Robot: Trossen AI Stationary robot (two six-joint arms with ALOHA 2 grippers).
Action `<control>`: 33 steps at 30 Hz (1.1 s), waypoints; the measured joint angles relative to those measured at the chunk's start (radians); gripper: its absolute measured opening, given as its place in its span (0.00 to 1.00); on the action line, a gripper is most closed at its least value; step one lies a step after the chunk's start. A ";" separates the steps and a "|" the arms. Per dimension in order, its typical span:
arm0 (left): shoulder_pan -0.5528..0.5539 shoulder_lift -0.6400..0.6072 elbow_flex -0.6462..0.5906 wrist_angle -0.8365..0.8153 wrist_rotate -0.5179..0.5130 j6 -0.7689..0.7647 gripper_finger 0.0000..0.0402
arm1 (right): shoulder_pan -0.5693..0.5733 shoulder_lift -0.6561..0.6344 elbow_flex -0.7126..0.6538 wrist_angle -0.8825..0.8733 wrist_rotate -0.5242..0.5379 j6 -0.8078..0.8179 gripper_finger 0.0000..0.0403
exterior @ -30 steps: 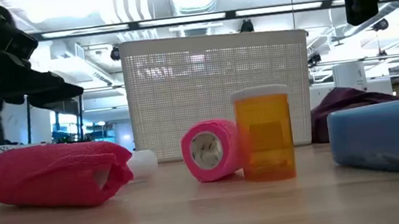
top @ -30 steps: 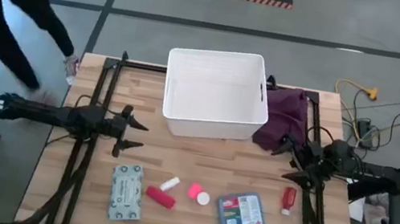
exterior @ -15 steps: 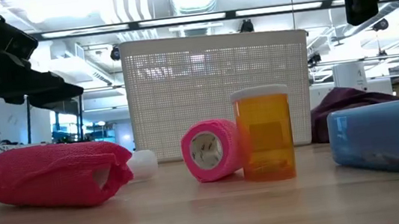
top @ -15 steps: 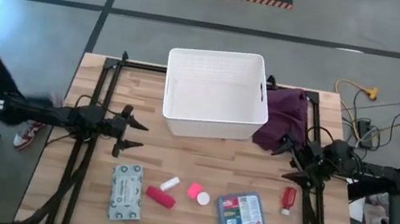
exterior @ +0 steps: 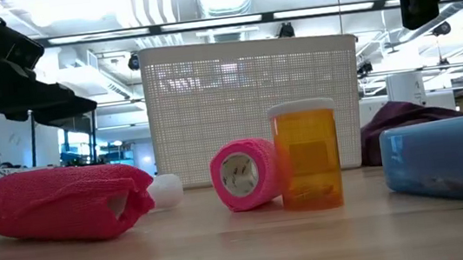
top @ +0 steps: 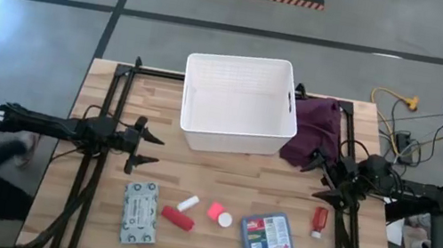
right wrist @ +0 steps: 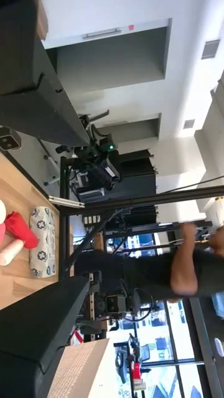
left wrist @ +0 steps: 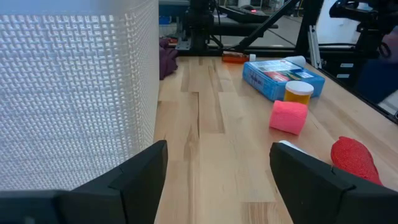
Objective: Pick & place medical supplies in basket/bin
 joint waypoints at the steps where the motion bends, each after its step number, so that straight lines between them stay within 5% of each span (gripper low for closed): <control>1: 0.000 0.000 0.000 0.000 0.000 0.000 0.65 | 0.000 0.000 0.000 0.000 0.000 0.000 0.87; 8: 0.000 0.000 0.000 0.000 0.000 0.000 0.65 | 0.000 0.000 0.000 0.003 0.024 -0.049 0.87; 19: 0.000 0.000 0.000 0.000 0.000 0.000 0.65 | -0.002 0.000 0.000 0.008 0.940 -0.785 0.87; 24: 0.000 0.000 0.000 0.000 0.000 0.000 0.65 | -0.002 -0.004 0.000 -0.005 1.060 -1.038 0.87; 26: 0.000 0.000 0.000 0.000 0.000 0.000 0.65 | -0.001 0.003 0.000 -0.004 1.000 -0.943 0.87; 33: 0.000 0.002 0.000 0.002 -0.001 0.000 0.65 | 0.000 0.055 0.000 -0.009 0.693 -0.067 0.87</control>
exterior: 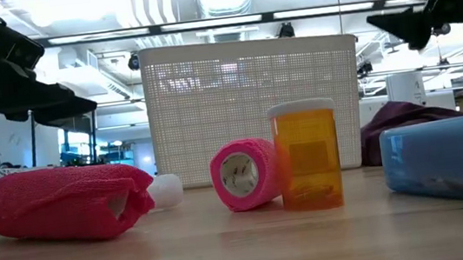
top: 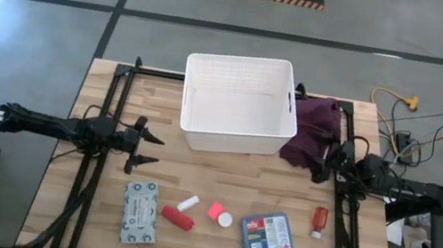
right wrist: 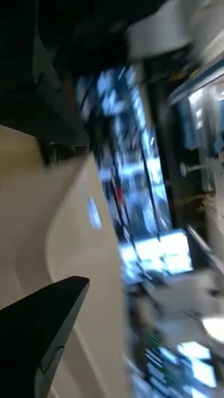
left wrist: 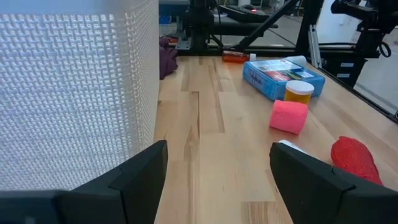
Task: Pick & place medical supplies in basket/bin
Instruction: Put the red pill bottle into the white bin
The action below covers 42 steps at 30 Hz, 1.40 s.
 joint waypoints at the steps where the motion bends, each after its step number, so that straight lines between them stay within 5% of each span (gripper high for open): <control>1: 0.000 0.000 0.000 0.005 0.000 -0.001 0.65 | 0.000 0.013 0.000 0.001 -0.028 0.098 0.87; 4: -0.002 0.000 0.000 0.049 0.002 -0.148 0.65 | 0.004 0.050 0.000 0.023 -0.181 0.318 0.87; 9: -0.002 -0.002 0.003 0.127 0.000 -0.853 0.65 | 0.009 0.141 0.000 0.088 -0.371 0.749 0.87; 11: -0.003 0.000 0.003 0.126 -0.031 -0.973 0.65 | 0.027 0.196 0.000 0.116 -0.397 0.814 0.87; 19: -0.034 0.011 0.024 0.186 0.101 -0.991 0.65 | 0.194 0.483 0.152 0.016 -0.488 0.909 0.87; 27: -0.088 0.011 0.025 0.160 0.123 -0.991 0.65 | 0.364 0.769 0.436 -0.714 -0.534 1.148 0.87; 31: -0.101 0.011 0.022 0.107 0.124 -0.992 0.65 | 0.401 0.864 0.556 -0.910 -0.503 1.213 0.87; 42: -0.101 0.011 0.021 0.073 0.124 -0.991 0.65 | 0.447 1.061 0.795 -0.829 -0.377 1.160 0.87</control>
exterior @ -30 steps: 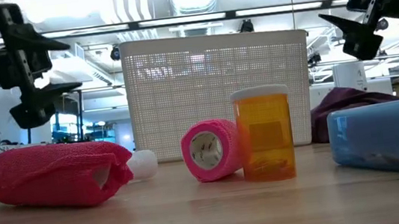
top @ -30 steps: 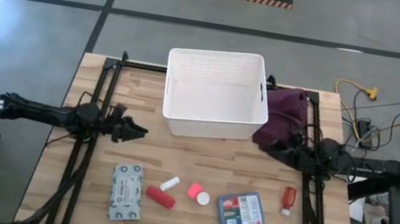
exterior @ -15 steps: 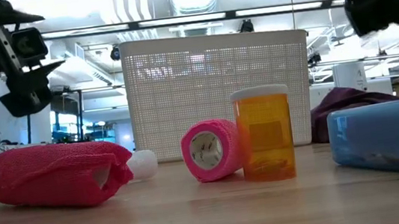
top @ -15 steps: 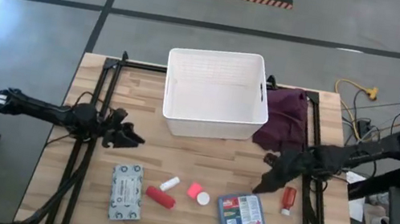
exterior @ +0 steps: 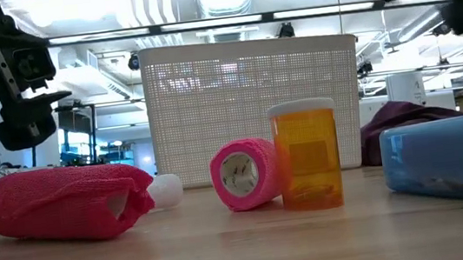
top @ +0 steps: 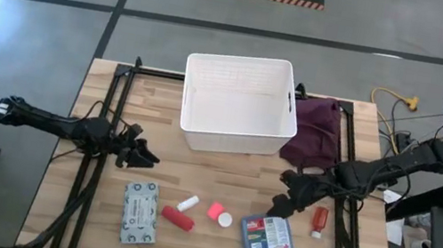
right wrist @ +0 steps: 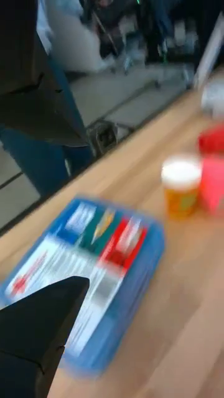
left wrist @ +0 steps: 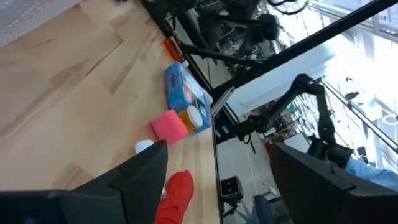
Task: Pick & place medical supplies in basket/bin
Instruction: Put the red pill bottle into the white bin
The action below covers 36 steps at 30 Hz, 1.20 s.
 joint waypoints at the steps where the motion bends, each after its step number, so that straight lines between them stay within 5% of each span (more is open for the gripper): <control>1: 0.000 0.000 0.000 -0.004 0.000 0.000 0.65 | 0.000 0.022 0.013 -0.006 -0.018 0.001 0.87; 10: 0.000 0.002 0.000 -0.007 0.001 0.004 0.65 | 0.081 0.202 0.049 -0.455 -0.216 0.226 0.87; 21: 0.000 0.000 0.000 -0.007 0.001 0.008 0.65 | 0.327 0.139 -0.001 -0.614 0.009 0.899 0.87; 36: 0.000 0.000 0.000 -0.007 0.001 0.031 0.65 | 0.345 0.191 -0.219 -0.452 0.002 0.938 0.87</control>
